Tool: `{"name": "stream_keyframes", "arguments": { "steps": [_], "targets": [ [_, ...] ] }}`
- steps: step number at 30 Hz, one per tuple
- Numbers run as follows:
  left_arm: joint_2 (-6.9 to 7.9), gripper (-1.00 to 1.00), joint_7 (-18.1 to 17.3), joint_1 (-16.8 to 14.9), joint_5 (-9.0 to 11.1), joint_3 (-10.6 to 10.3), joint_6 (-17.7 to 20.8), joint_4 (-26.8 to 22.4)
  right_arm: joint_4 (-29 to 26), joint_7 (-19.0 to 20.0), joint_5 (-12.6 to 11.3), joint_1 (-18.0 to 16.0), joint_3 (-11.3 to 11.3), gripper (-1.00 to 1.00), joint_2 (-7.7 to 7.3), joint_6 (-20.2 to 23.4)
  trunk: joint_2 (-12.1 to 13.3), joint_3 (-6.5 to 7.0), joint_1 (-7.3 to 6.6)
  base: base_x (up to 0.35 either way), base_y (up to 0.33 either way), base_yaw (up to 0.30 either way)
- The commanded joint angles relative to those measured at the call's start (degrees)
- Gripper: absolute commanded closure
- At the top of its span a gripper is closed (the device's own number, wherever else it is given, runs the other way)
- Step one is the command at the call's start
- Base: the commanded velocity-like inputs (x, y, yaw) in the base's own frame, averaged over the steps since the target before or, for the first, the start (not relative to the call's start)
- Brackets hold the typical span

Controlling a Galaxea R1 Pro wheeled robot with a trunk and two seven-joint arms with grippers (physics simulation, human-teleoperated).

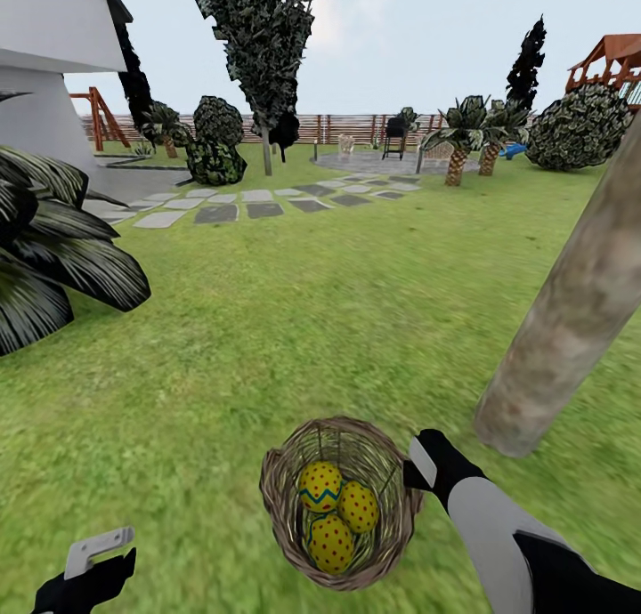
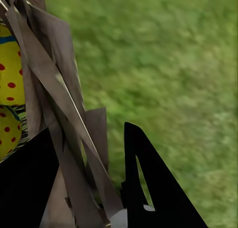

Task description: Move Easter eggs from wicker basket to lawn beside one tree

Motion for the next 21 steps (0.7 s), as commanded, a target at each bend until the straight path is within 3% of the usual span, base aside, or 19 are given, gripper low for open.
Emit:
{"name": "stream_keyframes", "arguments": {
  "steps": [1, 21],
  "targets": [
    [0.03, -1.0, 0.25, 0.01, 0.09, -0.07, 0.28, -0.07, -0.09, -0.21, -0.36, -0.03, -0.34, 1.0, 0.06, 0.11, -0.44, -0.22, 0.23, 0.0, 0.0, 0.0],
    [0.26, -1.0, 0.28, -0.08, 0.01, -0.07, -0.52, 1.15, -0.09, -0.21, -0.35, -0.03, -0.32, 1.0, 0.06, 0.03, -8.47, -3.81, 4.62, 0.0, 0.0, 0.0]
  ]
}}
